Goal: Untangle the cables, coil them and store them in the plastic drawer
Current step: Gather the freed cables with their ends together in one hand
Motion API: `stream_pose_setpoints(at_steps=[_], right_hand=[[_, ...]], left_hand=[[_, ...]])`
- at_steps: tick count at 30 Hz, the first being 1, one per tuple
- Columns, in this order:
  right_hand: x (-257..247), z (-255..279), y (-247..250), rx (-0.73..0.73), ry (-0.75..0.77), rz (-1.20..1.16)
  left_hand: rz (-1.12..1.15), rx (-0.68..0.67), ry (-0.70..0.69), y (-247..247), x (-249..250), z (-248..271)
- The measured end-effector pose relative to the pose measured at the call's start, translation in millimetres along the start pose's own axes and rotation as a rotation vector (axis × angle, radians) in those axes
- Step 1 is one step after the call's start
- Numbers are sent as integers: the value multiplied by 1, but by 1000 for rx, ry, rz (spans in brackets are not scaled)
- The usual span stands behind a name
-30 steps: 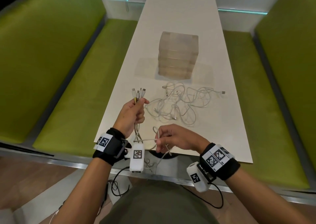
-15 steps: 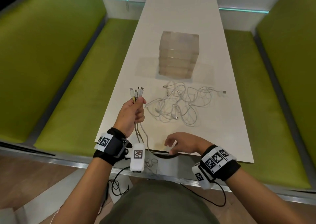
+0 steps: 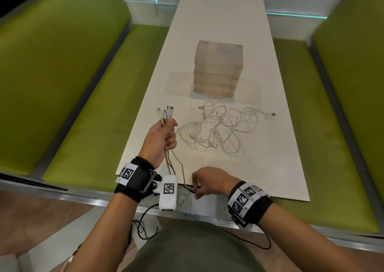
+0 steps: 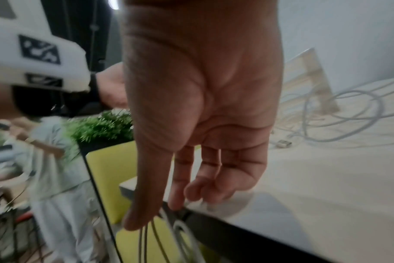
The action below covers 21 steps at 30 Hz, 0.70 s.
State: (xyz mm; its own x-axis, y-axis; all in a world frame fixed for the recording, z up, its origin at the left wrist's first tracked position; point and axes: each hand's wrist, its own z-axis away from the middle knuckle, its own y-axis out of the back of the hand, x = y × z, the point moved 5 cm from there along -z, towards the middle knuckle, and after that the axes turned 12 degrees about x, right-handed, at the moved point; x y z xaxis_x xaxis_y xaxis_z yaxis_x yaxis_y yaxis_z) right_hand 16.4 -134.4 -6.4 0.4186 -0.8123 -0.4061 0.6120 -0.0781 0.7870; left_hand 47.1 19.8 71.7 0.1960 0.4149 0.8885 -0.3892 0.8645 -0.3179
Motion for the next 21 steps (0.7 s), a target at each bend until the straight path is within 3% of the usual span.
stream_pose_setpoints(at_steps=[7,15,17,21], right_hand=[[-5,1,-5,149,148,154],[-4,9,-16,159,133,112],[-3,13,-13,111,77,39],[13,25,-18,-142,-34,-46]], left_hand=[[9,-2,6,-2,2,-1],[8,3,5,-1,3,-2],[2,1,-2,0,3,-2],[12,17,-14,6,5,-3]])
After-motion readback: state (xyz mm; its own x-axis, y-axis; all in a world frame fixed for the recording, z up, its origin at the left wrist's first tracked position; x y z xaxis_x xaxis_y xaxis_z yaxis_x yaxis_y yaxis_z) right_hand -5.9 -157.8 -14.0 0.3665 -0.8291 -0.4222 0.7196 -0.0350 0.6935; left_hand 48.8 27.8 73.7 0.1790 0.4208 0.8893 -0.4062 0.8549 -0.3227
